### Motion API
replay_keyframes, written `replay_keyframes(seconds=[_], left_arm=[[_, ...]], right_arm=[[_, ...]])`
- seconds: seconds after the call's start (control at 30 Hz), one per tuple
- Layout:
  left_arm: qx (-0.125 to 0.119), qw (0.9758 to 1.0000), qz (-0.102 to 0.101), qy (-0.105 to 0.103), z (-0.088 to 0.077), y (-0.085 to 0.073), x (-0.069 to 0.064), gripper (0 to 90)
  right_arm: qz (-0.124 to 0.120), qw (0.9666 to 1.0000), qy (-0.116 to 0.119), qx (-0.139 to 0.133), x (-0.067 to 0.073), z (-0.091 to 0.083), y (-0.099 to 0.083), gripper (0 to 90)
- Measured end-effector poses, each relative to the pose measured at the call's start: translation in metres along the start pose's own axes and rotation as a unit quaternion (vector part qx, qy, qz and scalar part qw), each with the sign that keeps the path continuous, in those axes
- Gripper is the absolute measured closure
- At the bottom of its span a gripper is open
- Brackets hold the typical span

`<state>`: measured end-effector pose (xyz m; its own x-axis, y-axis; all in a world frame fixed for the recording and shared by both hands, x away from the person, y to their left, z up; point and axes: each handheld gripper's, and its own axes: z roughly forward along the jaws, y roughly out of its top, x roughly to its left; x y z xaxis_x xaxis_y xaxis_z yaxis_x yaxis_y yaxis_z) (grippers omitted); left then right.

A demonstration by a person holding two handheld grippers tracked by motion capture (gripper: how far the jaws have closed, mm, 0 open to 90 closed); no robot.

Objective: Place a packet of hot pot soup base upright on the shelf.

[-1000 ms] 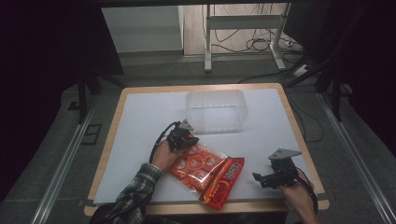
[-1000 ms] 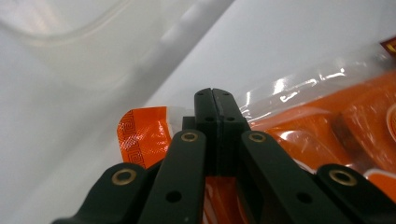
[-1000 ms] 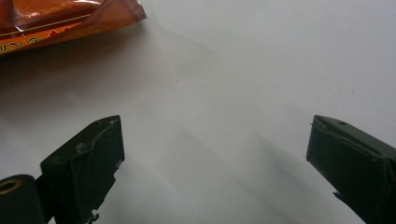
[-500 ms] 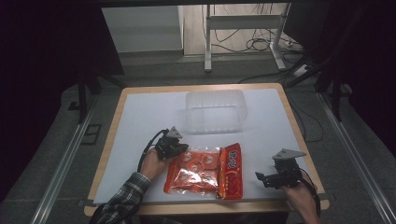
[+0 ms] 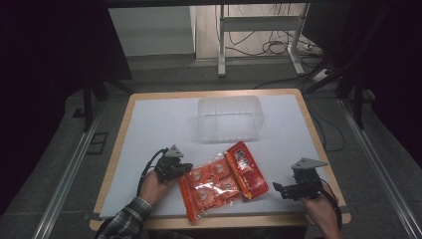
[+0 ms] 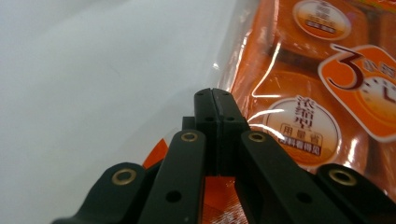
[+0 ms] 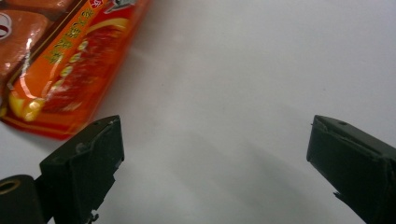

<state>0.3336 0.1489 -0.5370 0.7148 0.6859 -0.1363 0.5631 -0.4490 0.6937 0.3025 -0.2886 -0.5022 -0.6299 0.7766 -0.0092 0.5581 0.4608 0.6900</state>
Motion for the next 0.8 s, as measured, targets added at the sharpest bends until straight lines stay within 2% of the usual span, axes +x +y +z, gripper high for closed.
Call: replay_keyframes(seconds=[0.07, 0.2, 0.3, 0.4, 0.53, 0.57, 0.6, 0.63, 0.67, 0.7, 0.73, 0.77, 0.8], left_arm=[[-0.001, 1.0, -0.004, 0.002, -0.007, -0.009, -0.007, 90.0], [-0.002, 0.9999, -0.011, -0.001, -0.01, -0.012, -0.008, 90.0], [0.002, 0.9999, 0.006, 0.01, -0.01, -0.01, -0.01, 90.0], [-0.01, 0.9991, 0.029, 0.03, -0.014, -0.009, -0.01, 90.0], [-0.031, 0.9984, 0.031, 0.037, -0.019, -0.01, -0.01, 88.0], [-0.037, 0.9979, 0.03, 0.042, -0.022, -0.01, -0.011, 79.6], [-0.043, 0.9976, 0.03, 0.045, -0.024, -0.01, -0.011, 79.6], [-0.055, 0.9969, 0.029, 0.049, -0.028, -0.01, -0.012, 76.0], [-0.062, 0.9966, 0.024, 0.049, -0.029, -0.011, -0.012, 64.1], [-0.071, 0.9958, 0.021, 0.053, -0.032, -0.012, -0.012, 61.0], [-0.071, 0.9958, 0.021, 0.053, -0.032, -0.012, -0.012, 57.2], [-0.076, 0.9953, 0.02, 0.057, -0.034, -0.014, -0.013, 57.2], [-0.079, 0.9948, 0.017, 0.061, -0.035, -0.015, -0.014, 46.2]], right_arm=[[0.001, 1.0, 0.0, -0.002, 0.0, 0.0, 0.0, 3.7], [0.002, 1.0, 0.003, -0.004, -0.001, 0.0, 0.0, 3.7], [-0.003, 1.0, 0.004, -0.001, 0.001, 0.002, 0.002, 3.5], [-0.005, 0.9999, 0.009, -0.005, 0.002, 0.002, 0.003, 3.3], [-0.006, 0.9998, 0.015, -0.009, 0.0, 0.003, 0.004, 2.9], [-0.008, 0.9997, 0.017, -0.014, 0.0, 0.003, 0.005, 2.4], [-0.008, 0.9997, 0.017, -0.014, 0.0, 0.003, 0.005, 2.4], [-0.008, 0.9997, 0.019, -0.016, 0.001, 0.003, 0.005, 2.1], [-0.01, 0.9995, 0.022, -0.022, 0.002, 0.003, 0.007, 1.4], [-0.011, 0.9994, 0.023, -0.024, 0.003, 0.003, 0.007, 1.3], [-0.011, 0.9994, 0.023, -0.024, 0.003, 0.003, 0.007, 1.3], [-0.011, 0.9993, 0.026, -0.026, 0.004, 0.003, 0.008, 1.3], [-0.012, 0.999, 0.033, -0.027, 0.005, 0.004, 0.009, 1.3]])
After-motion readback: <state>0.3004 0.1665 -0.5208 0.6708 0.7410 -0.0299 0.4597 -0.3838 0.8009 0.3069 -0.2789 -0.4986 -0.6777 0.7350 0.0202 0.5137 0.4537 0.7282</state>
